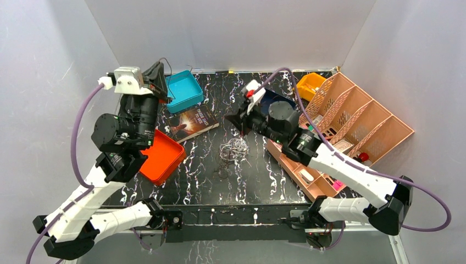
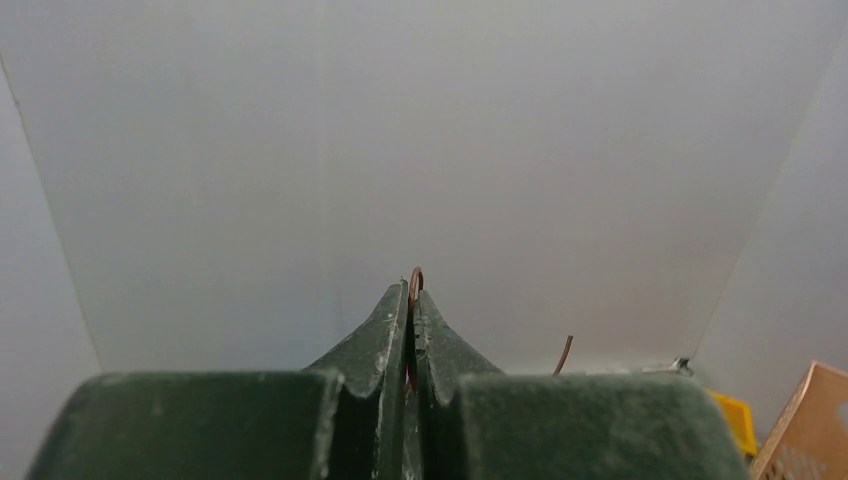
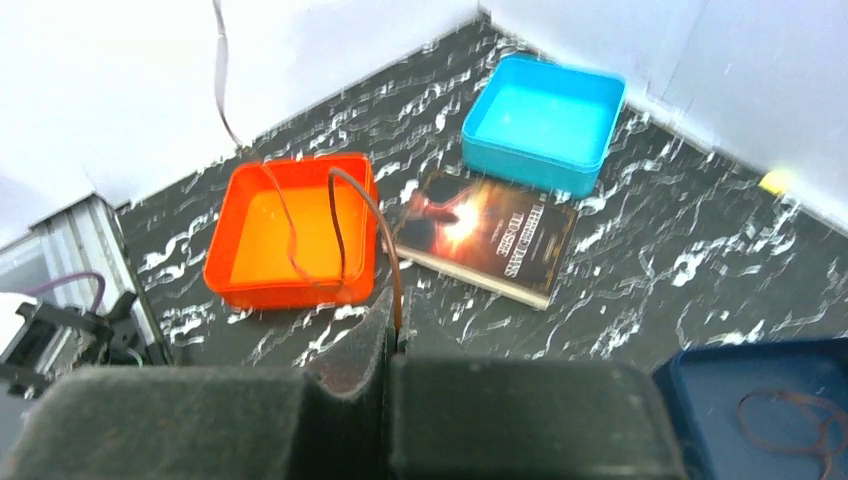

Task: Untangle the cables

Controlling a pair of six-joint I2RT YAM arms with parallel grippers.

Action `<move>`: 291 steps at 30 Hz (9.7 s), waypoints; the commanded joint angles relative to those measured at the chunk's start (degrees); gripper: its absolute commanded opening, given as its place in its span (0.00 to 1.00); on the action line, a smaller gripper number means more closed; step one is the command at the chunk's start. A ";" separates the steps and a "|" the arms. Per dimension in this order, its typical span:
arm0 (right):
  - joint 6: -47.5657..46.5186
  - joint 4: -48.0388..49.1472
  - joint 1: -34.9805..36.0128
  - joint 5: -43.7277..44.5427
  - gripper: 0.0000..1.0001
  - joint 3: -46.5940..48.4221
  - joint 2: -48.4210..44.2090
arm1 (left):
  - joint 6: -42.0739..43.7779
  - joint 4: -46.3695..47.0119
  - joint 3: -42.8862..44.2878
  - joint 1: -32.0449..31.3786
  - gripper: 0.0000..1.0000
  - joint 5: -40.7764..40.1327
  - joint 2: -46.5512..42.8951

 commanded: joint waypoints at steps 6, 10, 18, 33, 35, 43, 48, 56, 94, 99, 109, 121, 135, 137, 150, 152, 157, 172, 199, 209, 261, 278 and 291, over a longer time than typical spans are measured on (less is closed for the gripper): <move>-7.48 -16.23 -0.23 1.93 0.00 26.87 7.82 | -7.56 -5.28 -7.95 -0.21 0.00 -7.63 -6.00; -9.71 -16.52 -0.23 4.52 0.00 32.23 9.02 | -8.78 -6.13 -9.07 -0.13 0.00 -7.80 -6.43; -12.62 -18.62 -0.23 9.60 0.00 34.51 10.46 | -11.25 -9.99 -9.96 -0.17 0.00 -6.69 -5.91; -5.90 -24.99 -11.46 11.17 0.00 34.25 15.30 | -23.63 -23.04 -5.40 -0.11 0.00 -0.05 7.47; -4.01 -25.23 -15.50 7.79 0.00 34.49 16.27 | -24.89 -22.67 -4.38 0.67 0.00 2.38 11.28; 1.31 -20.24 -27.79 4.21 0.00 33.73 18.87 | -30.40 -19.97 5.48 8.62 0.00 22.74 31.08; 3.30 -16.61 -34.48 3.03 0.00 34.47 21.55 | -31.47 -17.75 14.84 11.27 0.00 31.99 43.54; 4.53 -15.55 -42.27 -0.82 0.00 39.58 27.26 | -31.36 -21.12 33.49 11.88 0.00 41.82 63.42; 4.51 -12.48 -42.90 -11.40 0.00 33.47 40.78 | -28.48 -26.75 52.00 12.15 0.03 48.14 92.08; 4.55 -12.38 -42.98 -11.67 0.00 32.57 40.06 | -27.69 -26.61 50.99 12.15 0.19 47.21 89.26; 3.93 -12.76 -42.90 -10.33 0.00 31.55 38.75 | -26.96 -26.22 49.27 12.15 0.46 45.15 82.96; 3.28 -12.96 -42.87 -10.91 0.00 30.35 38.13 | -25.74 -26.13 40.88 12.10 0.52 39.99 73.38; 4.61 -12.37 -41.52 -16.33 0.00 28.72 41.28 | -20.18 -19.65 6.85 15.55 0.59 26.97 45.51; 4.39 -12.38 -40.70 -16.15 0.00 28.70 42.23 | -18.81 -18.70 3.61 15.70 0.60 24.42 43.14; 1.62 -16.03 -36.64 -13.03 0.00 30.77 50.87 | -17.57 -19.07 -2.19 15.71 0.62 19.93 38.40; 0.85 -16.99 -36.01 -10.71 0.00 30.89 51.62 | -17.52 -19.10 -2.44 15.66 0.62 19.95 38.39; -0.11 -18.36 -35.47 -6.98 0.00 30.03 52.04 | -17.50 -18.74 -2.86 15.68 0.63 19.45 38.48; -0.82 -18.01 -35.31 -4.25 0.32 29.37 42.59 | -16.99 -18.94 -2.76 15.69 0.64 19.53 38.87; 4.82 -24.13 -35.32 9.37 0.51 17.52 29.93 | -16.84 -19.27 -2.51 15.67 0.66 19.88 39.55; 4.14 -24.48 -35.34 8.00 0.44 19.18 35.50 | -16.45 -19.19 -2.46 15.73 0.66 19.84 39.66; -23.71 -43.18 -34.83 2.26 0.64 40.99 47.44 | -15.72 -19.40 -2.29 15.89 0.67 19.23 39.96; -21.96 -40.31 -33.90 6.60 0.38 40.03 49.91 | -15.53 -19.37 -2.25 16.07 0.67 19.62 39.31; -14.24 -33.20 -33.06 1.45 0.12 36.67 50.07 | -15.09 -19.27 -2.42 16.13 0.67 19.34 38.71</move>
